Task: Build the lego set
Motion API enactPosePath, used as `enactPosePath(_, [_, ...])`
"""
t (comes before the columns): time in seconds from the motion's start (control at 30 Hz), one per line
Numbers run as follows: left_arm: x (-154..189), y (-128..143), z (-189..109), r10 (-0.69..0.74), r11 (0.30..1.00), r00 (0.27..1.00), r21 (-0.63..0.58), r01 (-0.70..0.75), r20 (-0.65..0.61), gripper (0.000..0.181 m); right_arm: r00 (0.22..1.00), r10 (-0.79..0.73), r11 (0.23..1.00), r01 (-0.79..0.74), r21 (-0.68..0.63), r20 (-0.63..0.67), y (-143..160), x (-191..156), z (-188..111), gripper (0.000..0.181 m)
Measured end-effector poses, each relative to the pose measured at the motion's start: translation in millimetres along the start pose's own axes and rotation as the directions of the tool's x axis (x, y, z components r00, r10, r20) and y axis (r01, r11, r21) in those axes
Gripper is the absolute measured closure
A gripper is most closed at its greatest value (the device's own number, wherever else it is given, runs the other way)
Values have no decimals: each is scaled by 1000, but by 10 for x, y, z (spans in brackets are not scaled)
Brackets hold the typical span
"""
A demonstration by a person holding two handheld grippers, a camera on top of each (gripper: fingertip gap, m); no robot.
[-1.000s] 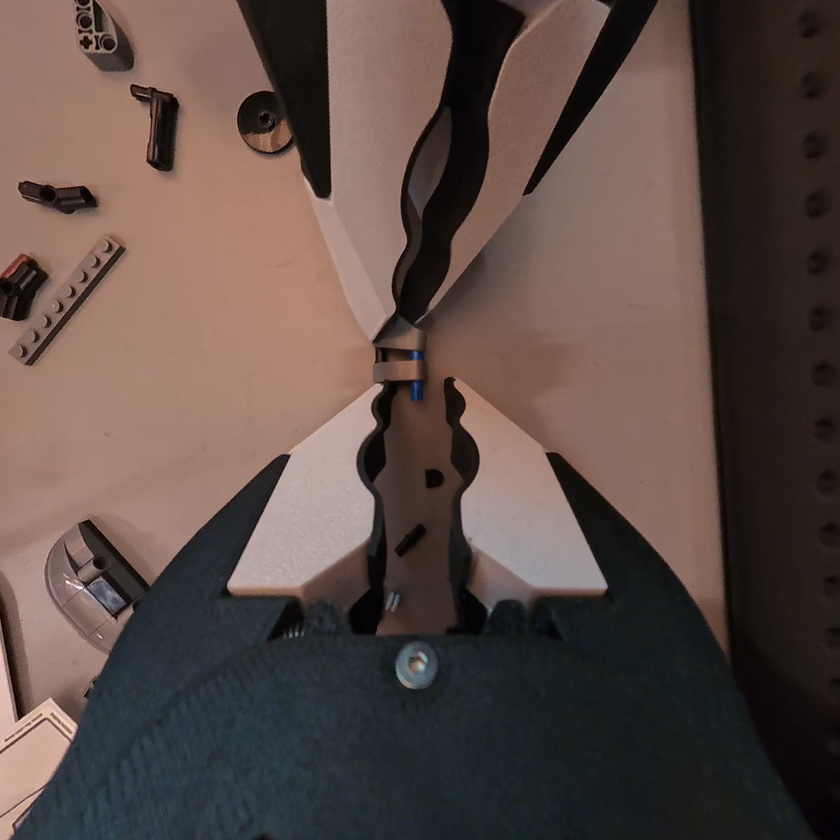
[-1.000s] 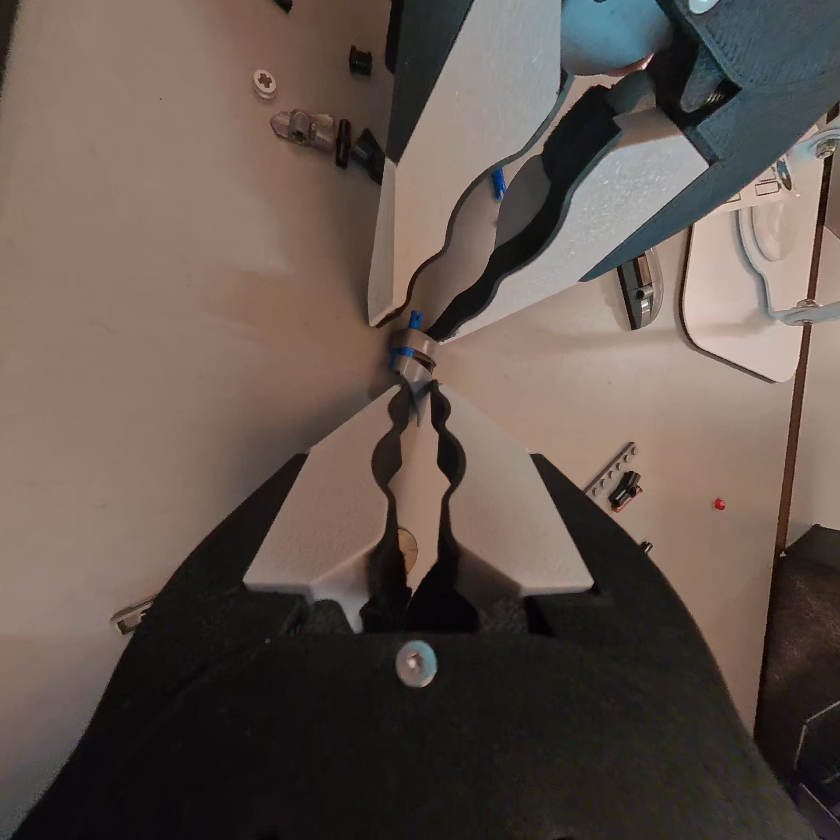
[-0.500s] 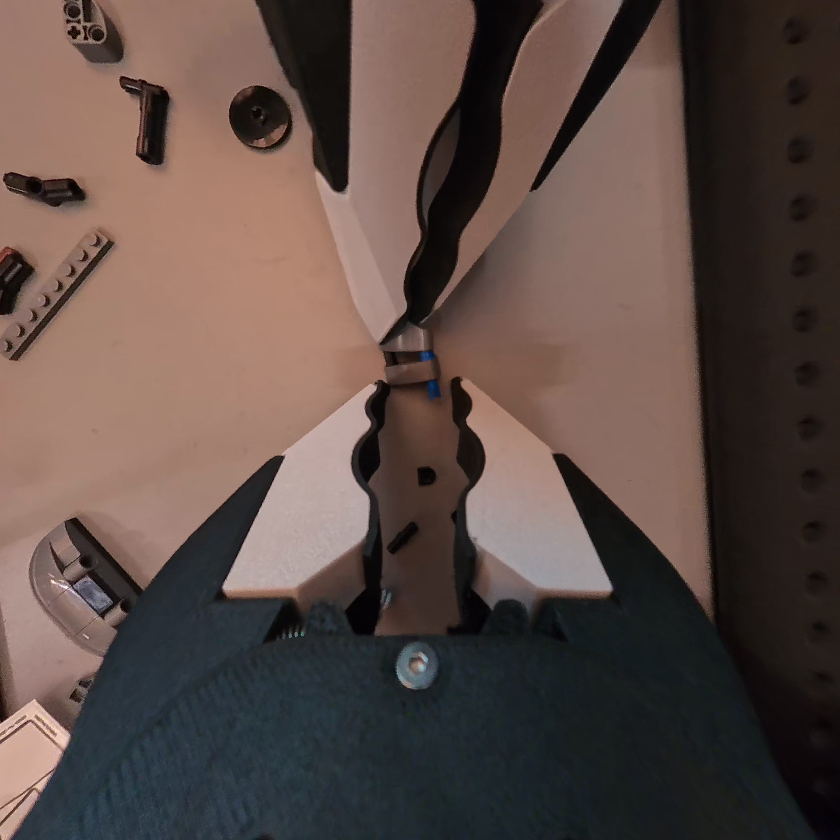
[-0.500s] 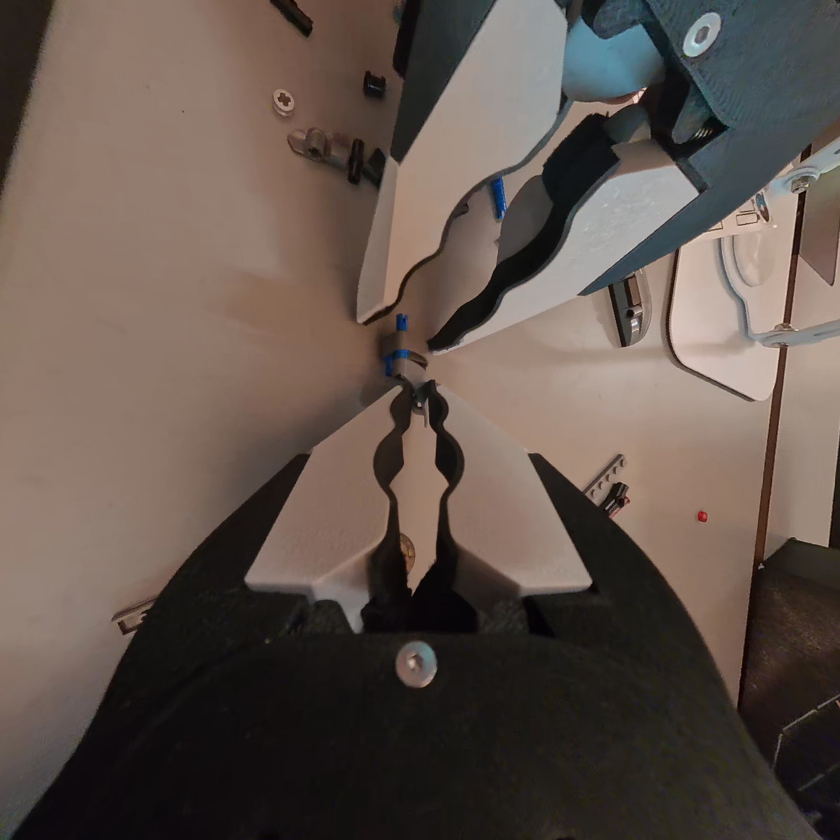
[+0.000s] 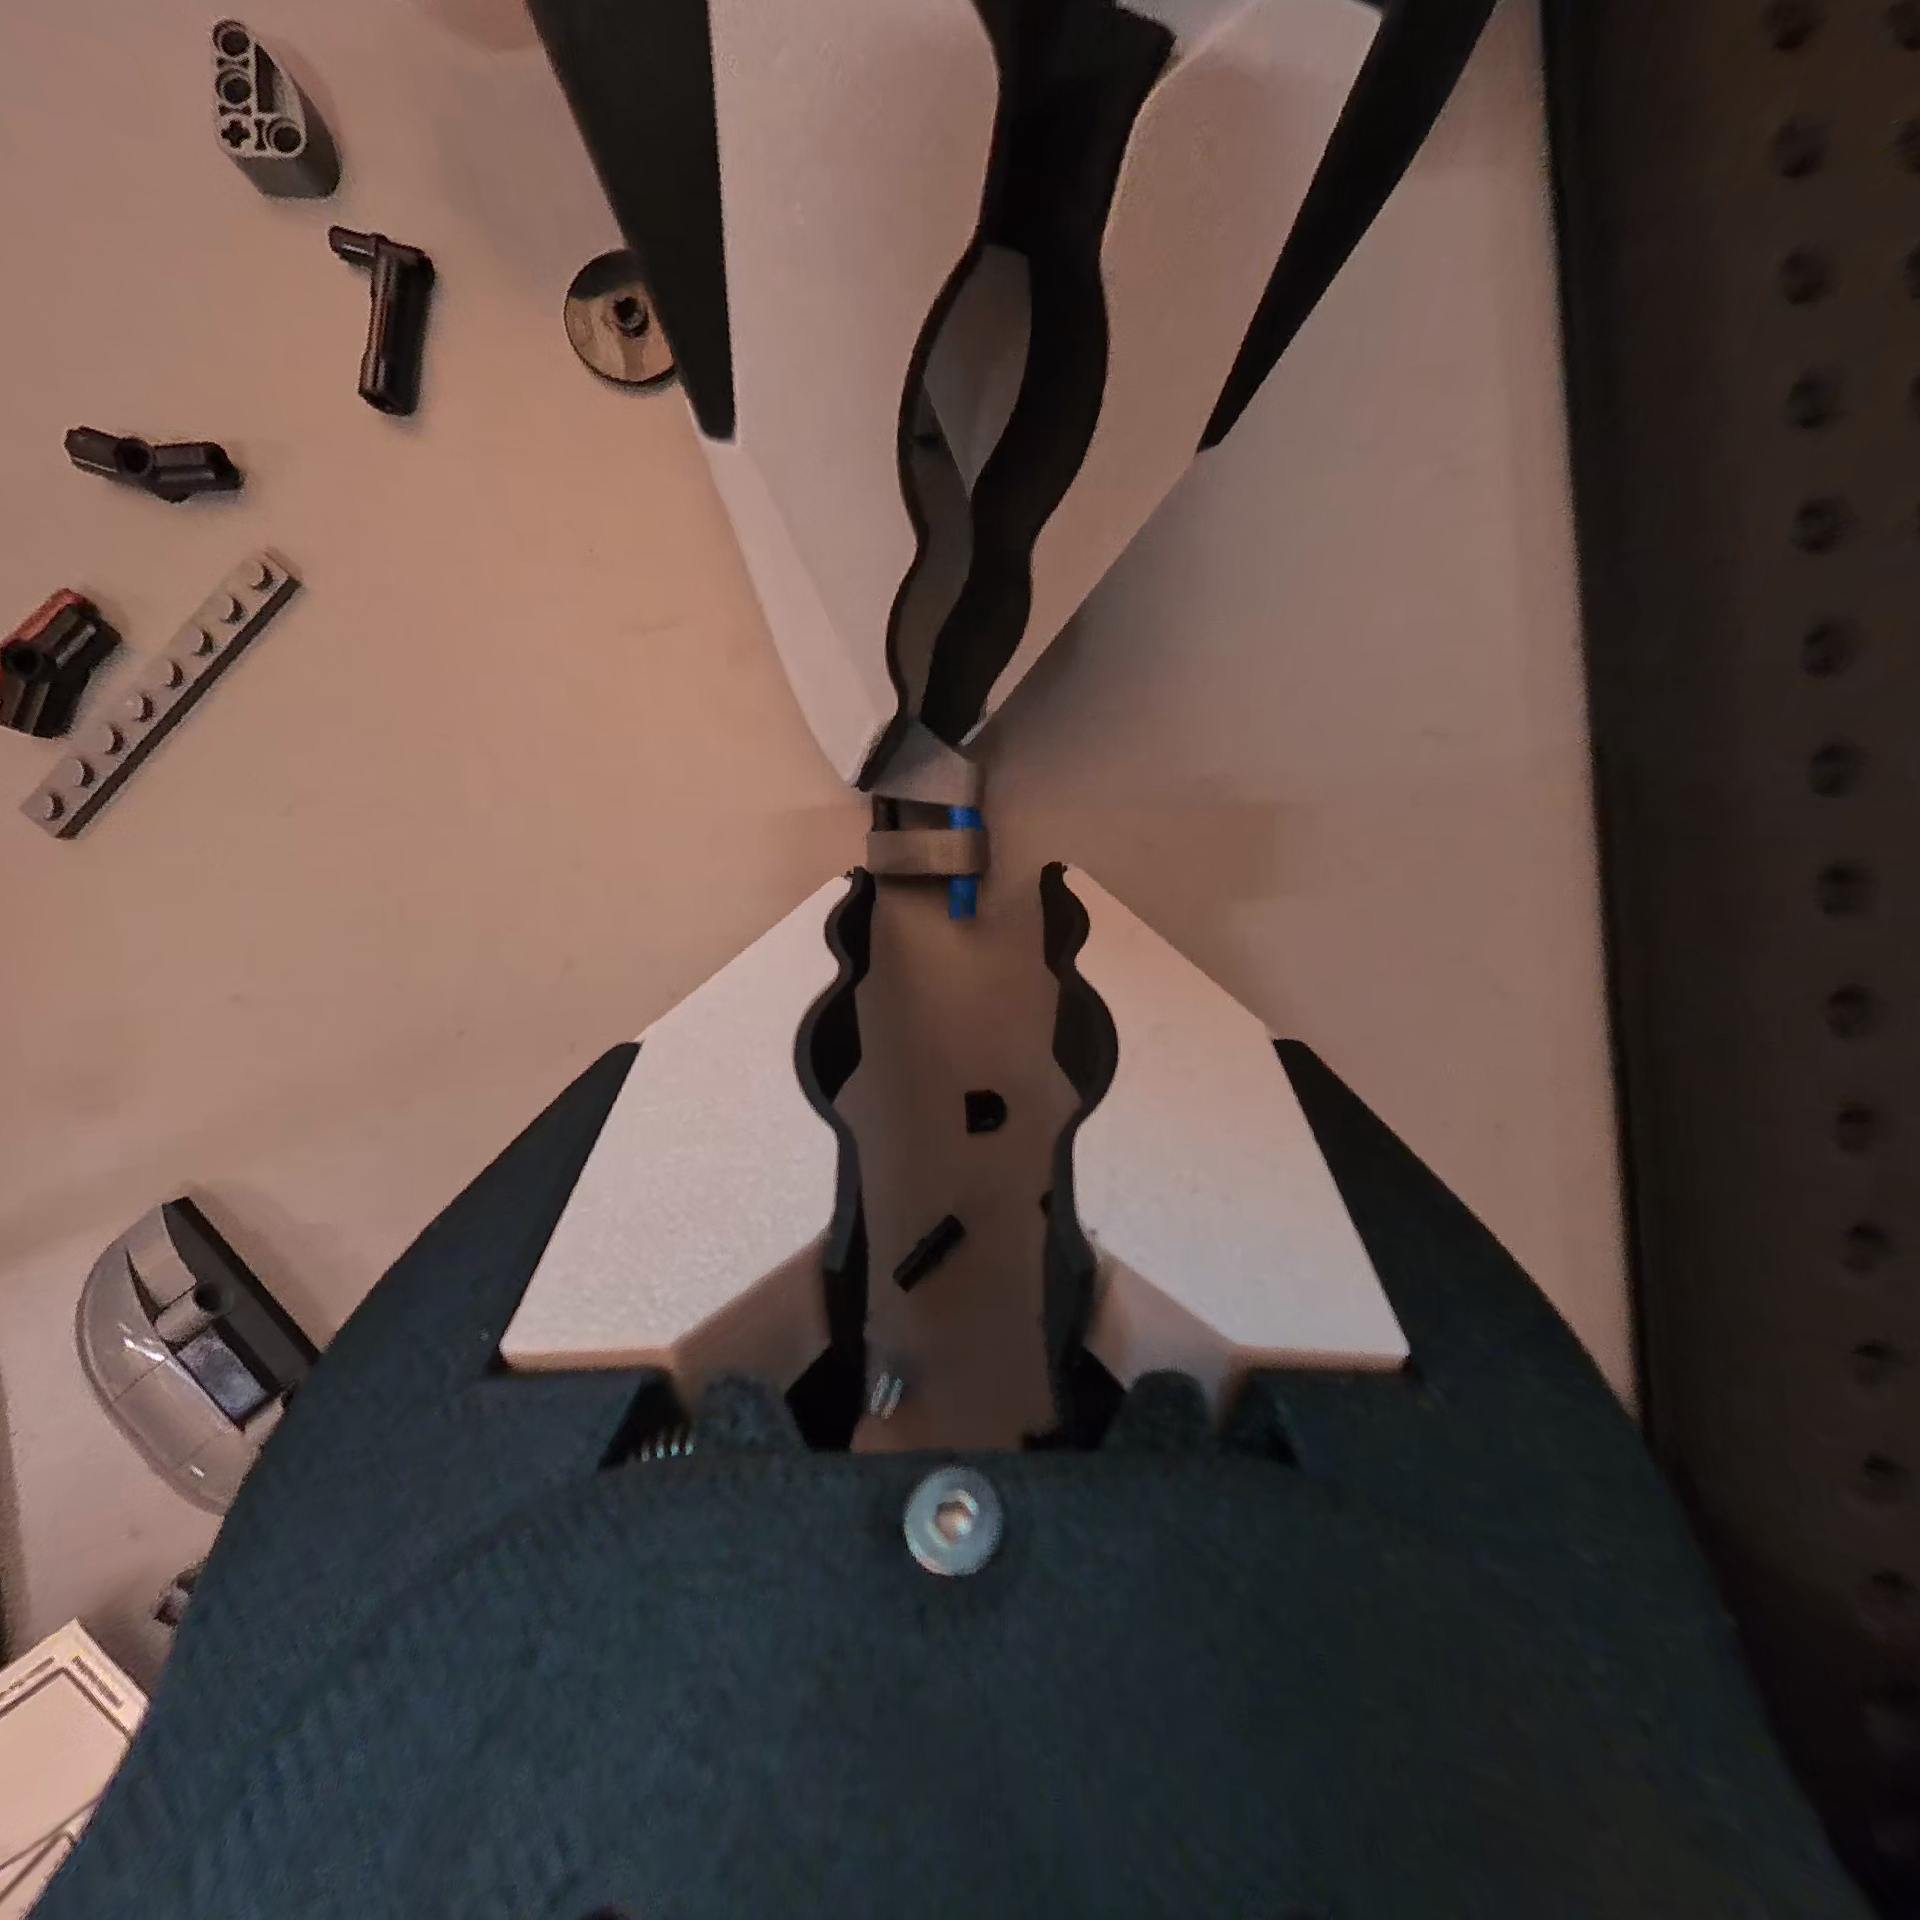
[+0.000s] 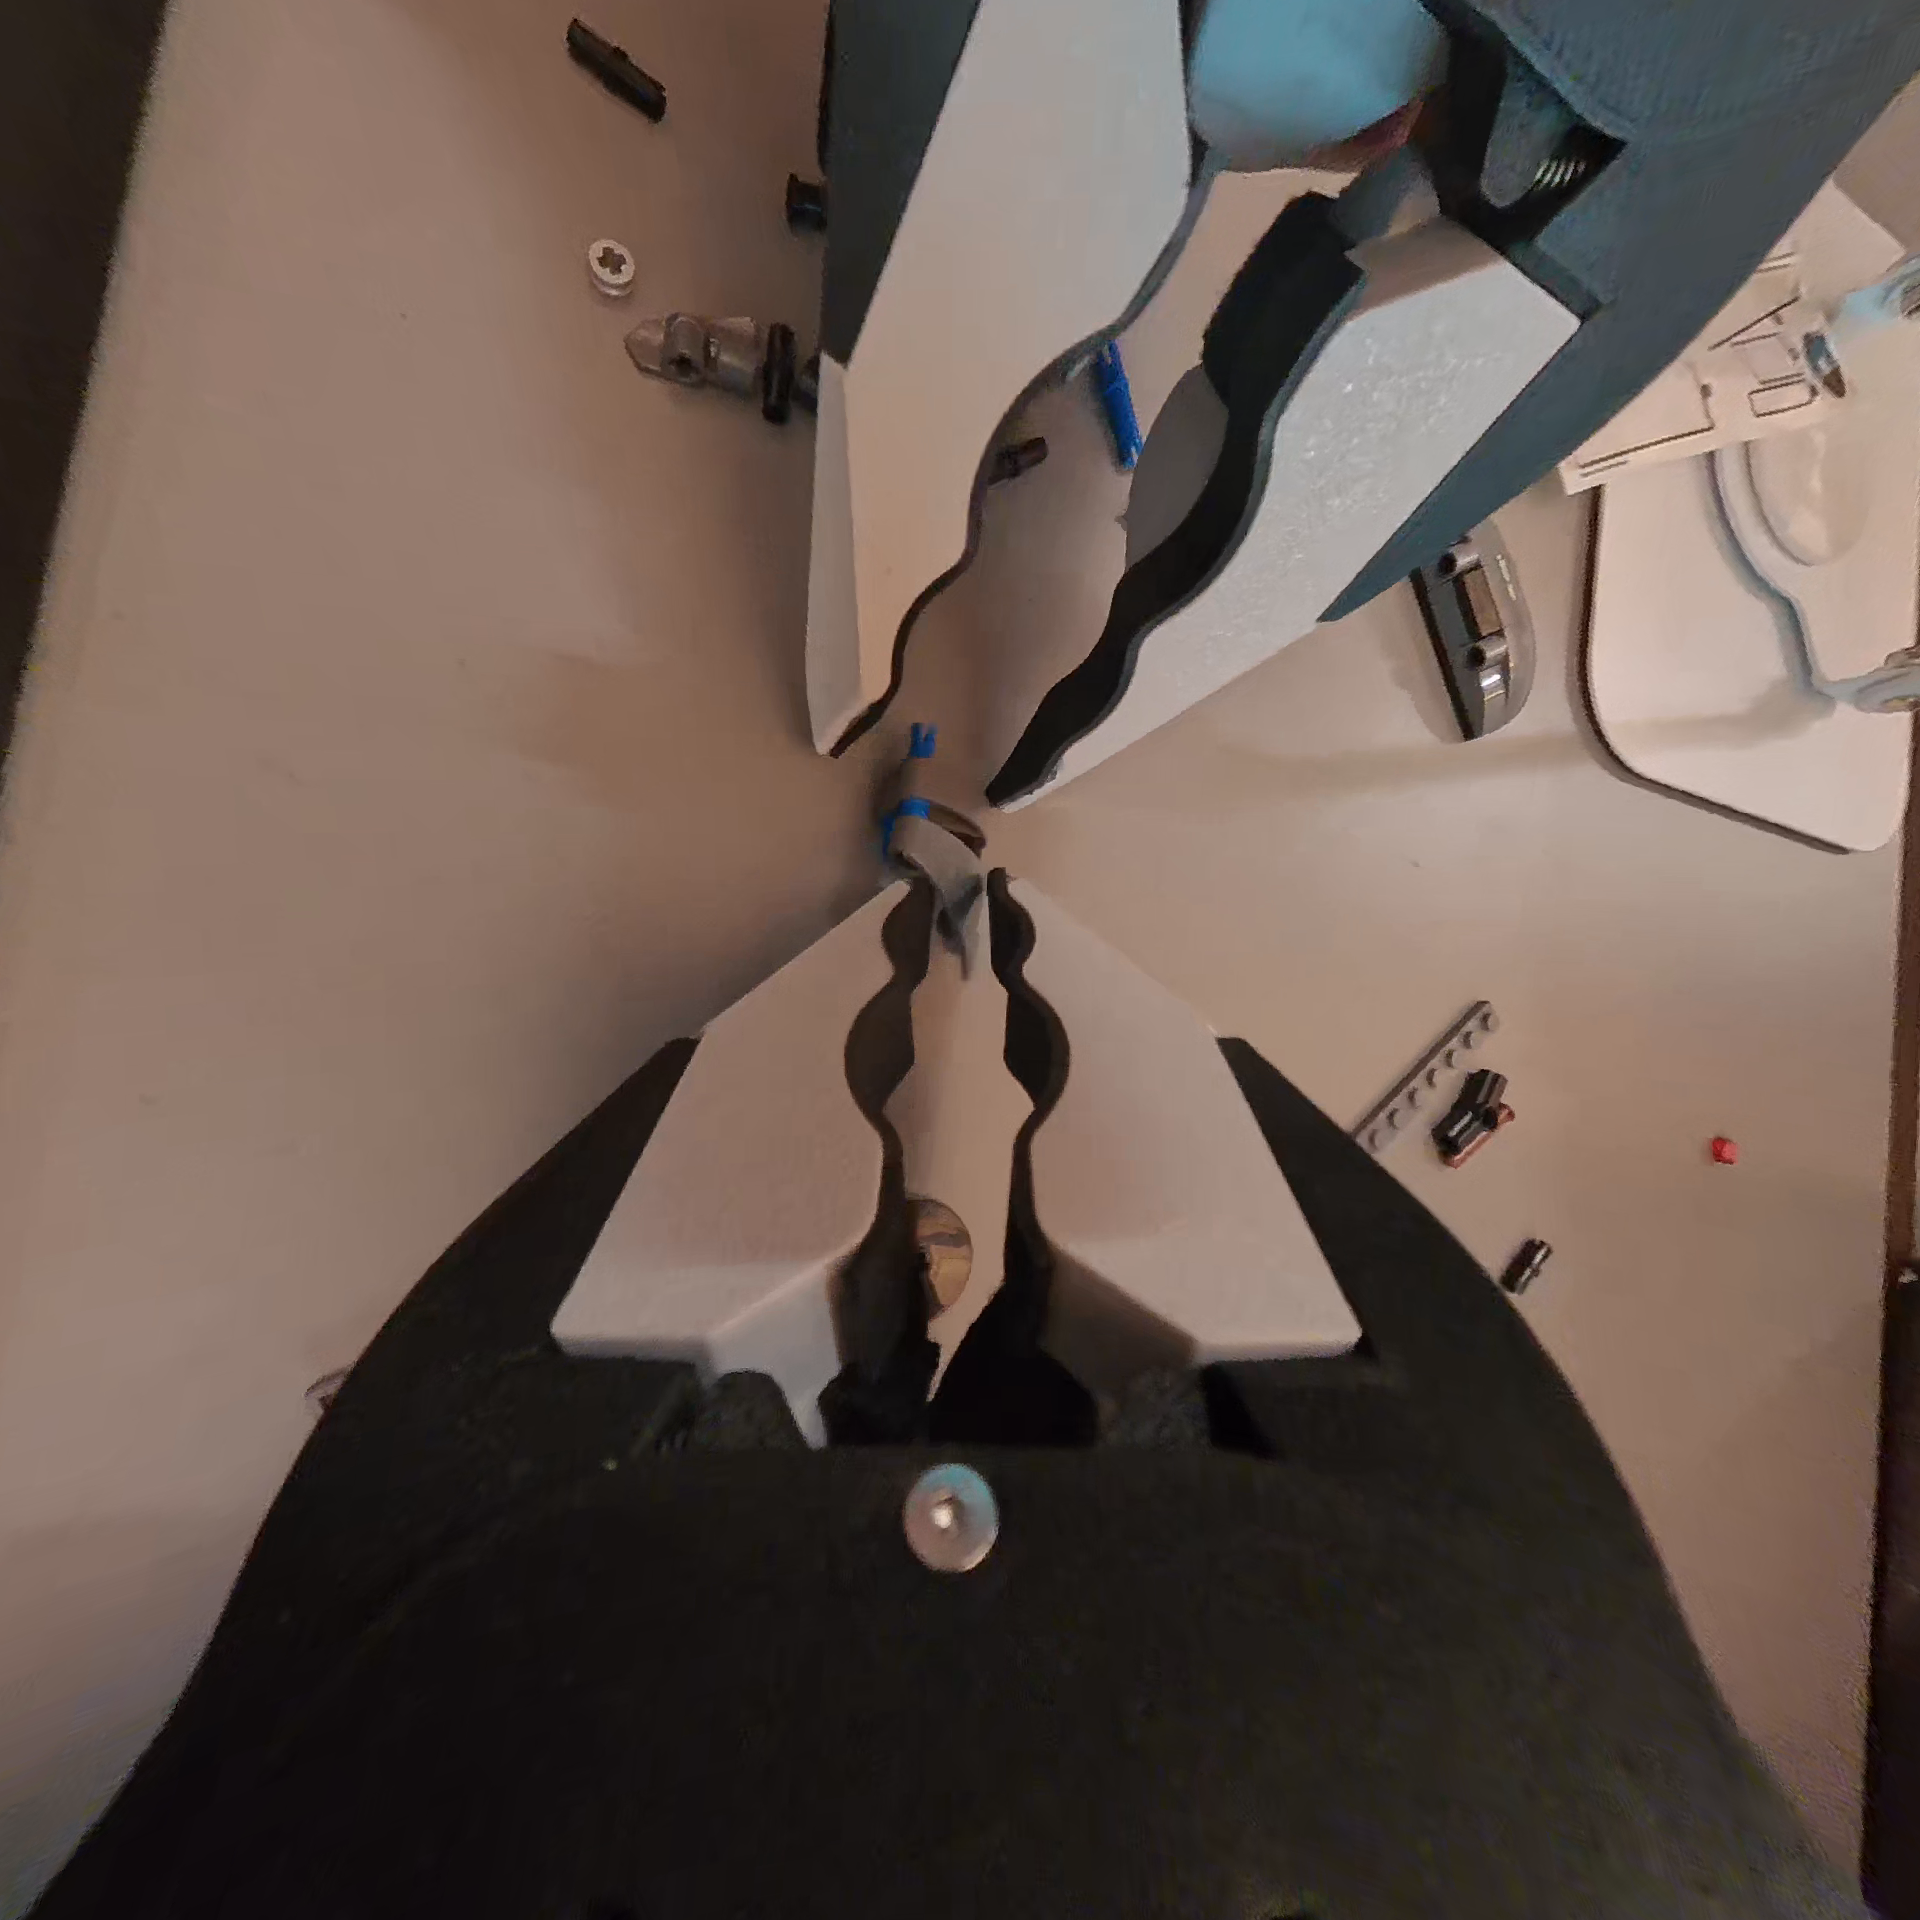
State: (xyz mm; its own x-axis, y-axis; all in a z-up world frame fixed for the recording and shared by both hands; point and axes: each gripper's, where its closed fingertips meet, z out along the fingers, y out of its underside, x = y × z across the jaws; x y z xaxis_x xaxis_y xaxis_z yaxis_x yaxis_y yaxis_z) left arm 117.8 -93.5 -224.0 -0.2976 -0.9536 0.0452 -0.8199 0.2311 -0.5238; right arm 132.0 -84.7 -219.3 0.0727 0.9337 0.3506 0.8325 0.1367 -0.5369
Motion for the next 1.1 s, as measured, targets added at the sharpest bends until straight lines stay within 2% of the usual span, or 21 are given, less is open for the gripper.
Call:
enactPosePath(0.1, [-9,-8,18,-3,1000,1000,2,3,1,150,1000,8,1000,-8,-18,4,37,0,13,174])
enactPosePath(0.33, [-5,-31,42,-10,1000,1000,20,10,-13,149,999,-47,998,47,28,-24,-70,-3,-28,177])
enactPosePath(0.47, [7,-25,42,2,1000,1000,19,-2,-14,159,996,-79,996,80,31,-39,-91,-6,-32,177])
enactPosePath(0.57, [13,-28,46,16,1000,1000,18,-16,-8,159,996,-75,996,76,40,-38,-98,-3,-42,177])
enactPosePath(0.87, [-104,-106,-19,96,995,984,1,-97,150,160,999,16,1000,-15,21,-28,13,75,-48,173])
enactPosePath(1.1, [-153,-162,-66,165,986,956,-9,-167,241,160,998,27,999,-24,47,-62,5,150,-99,175])
